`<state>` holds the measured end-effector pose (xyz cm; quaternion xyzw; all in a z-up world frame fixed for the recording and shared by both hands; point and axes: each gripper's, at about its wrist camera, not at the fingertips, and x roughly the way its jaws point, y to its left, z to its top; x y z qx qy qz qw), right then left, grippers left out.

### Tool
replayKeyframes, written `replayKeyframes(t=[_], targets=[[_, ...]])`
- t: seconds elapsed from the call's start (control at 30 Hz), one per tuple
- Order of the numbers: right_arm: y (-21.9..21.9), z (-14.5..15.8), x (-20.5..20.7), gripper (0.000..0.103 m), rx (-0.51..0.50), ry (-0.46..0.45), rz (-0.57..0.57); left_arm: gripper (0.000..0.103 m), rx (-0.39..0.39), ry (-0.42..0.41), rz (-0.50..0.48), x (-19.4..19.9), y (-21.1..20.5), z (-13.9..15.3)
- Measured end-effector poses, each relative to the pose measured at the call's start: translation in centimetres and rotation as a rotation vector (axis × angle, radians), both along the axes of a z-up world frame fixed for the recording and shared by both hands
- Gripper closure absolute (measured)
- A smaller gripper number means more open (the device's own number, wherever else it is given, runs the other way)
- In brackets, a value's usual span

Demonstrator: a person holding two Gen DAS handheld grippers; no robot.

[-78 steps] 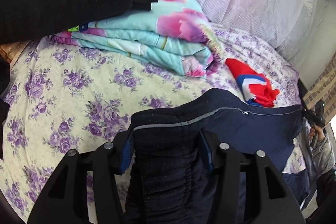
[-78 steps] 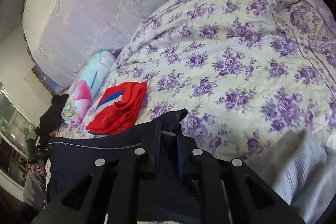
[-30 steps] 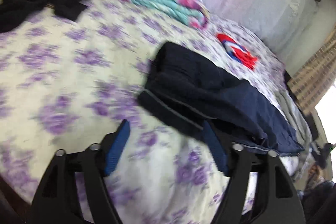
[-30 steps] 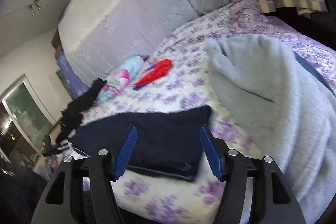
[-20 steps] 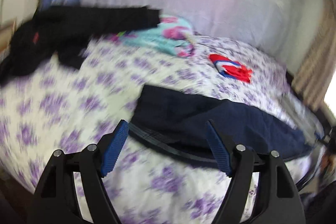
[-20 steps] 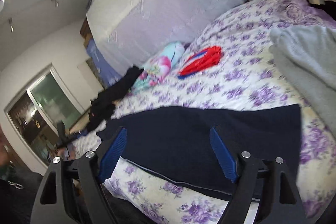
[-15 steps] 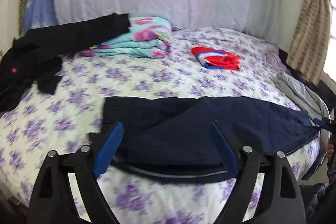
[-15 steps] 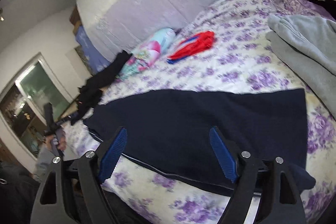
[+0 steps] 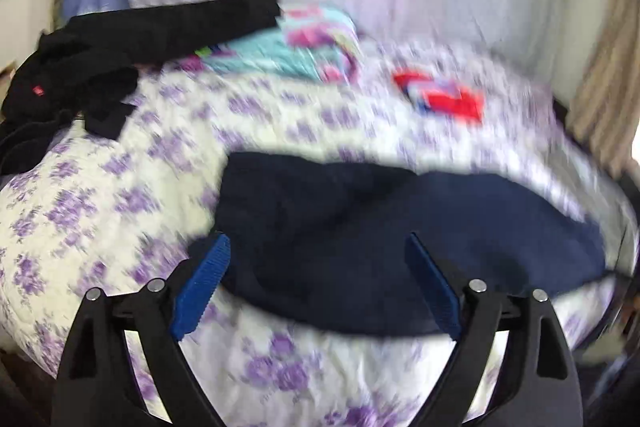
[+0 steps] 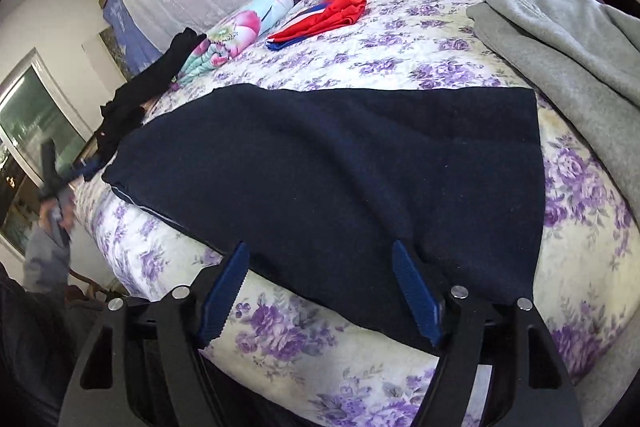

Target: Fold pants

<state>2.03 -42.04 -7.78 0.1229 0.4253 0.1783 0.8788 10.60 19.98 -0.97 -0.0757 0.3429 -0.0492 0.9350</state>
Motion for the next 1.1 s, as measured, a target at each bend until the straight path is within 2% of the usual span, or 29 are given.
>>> replayKeyframes(t=[0.07, 0.2, 0.27, 0.33, 0.37, 0.4, 0.43, 0.47, 0.57, 0.63, 0.67, 0.7, 0.77, 0.83, 0.9, 0.97, 1.0, 1.03, 1.1], targets=[[0.2, 0.1, 0.2, 0.02, 0.0, -0.003, 0.009, 0.016, -0.006, -0.002, 0.015, 1.5, 0.2, 0.9], [0.7, 0.0, 0.2, 0.017, -0.013, -0.014, 0.014, 0.016, 0.021, 0.035, -0.053, 6.1, -2.3, 0.4], [0.6, 0.1, 0.1, 0.017, -0.006, -0.018, 0.013, 0.016, 0.145, 0.087, -0.034, 8.3, -3.2, -1.3], [0.4, 0.1, 0.1, 0.017, 0.007, -0.018, 0.014, 0.015, 0.347, 0.18, 0.067, 10.4, -2.4, -4.7], [0.4, 0.1, 0.0, 0.017, 0.01, -0.018, 0.016, 0.007, 0.394, 0.204, 0.095, 11.0, -1.3, -6.3], [0.4, 0.1, 0.1, 0.017, 0.01, -0.016, 0.019, 0.006, 0.336, 0.211, 0.076, 11.2, 0.1, -7.0], [0.4, 0.1, 0.1, 0.017, 0.008, -0.012, 0.023, 0.006, 0.245, 0.225, 0.076, 11.4, 1.4, -7.1], [0.5, 0.1, 0.2, 0.017, 0.005, -0.008, 0.025, 0.006, 0.206, 0.231, 0.091, 11.4, 2.1, -7.0], [0.6, 0.3, 0.4, 0.017, -0.008, 0.005, 0.032, 0.006, 0.211, 0.179, 0.14, 11.4, 2.2, -5.8], [0.8, 0.5, 0.4, 0.017, -0.02, 0.01, 0.039, 0.006, 0.112, 0.139, 0.178, 11.2, 3.1, -4.9], [0.8, 0.7, 0.4, 0.017, -0.025, 0.011, 0.041, 0.007, 0.022, 0.117, 0.199, 10.8, 4.0, -4.5], [0.9, 1.0, 0.3, 0.017, -0.025, 0.009, 0.041, 0.007, -0.034, 0.102, 0.214, 10.4, 4.6, -4.0], [0.9, 2.0, 0.2, 0.016, -0.002, -0.005, 0.049, 0.008, -0.12, 0.073, 0.2, 9.6, 5.3, -3.1], [1.0, 3.8, 0.3, 0.016, 0.063, -0.049, 0.085, 0.008, -0.094, 0.063, 0.162, 8.6, 5.2, -2.1], [1.5, 6.1, 1.2, 0.009, 0.124, -0.099, 0.124, 0.008, -0.094, 0.035, 0.093, 7.6, 4.5, -1.1], [2.4, 8.0, 3.2, 0.005, 0.204, -0.132, 0.174, 0.008, -0.124, 0.054, 0.001, 7.1, 3.6, -1.0], [3.0, 8.9, 4.6, 0.005, 0.253, -0.139, 0.202, 0.008, -0.112, 0.08, -0.033, 6.9, 2.7, -1.4], [3.6, 9.5, 6.0, 0.005, 0.304, -0.139, 0.233, 0.008, -0.077, 0.099, -0.043, 6.7, 2.1, -1.9], [5.4, 10.6, 9.7, 0.005, 0.408, -0.131, 0.308, 0.008, 0.075, 0.165, -0.019, 6.4, 1.2, -4.1]])
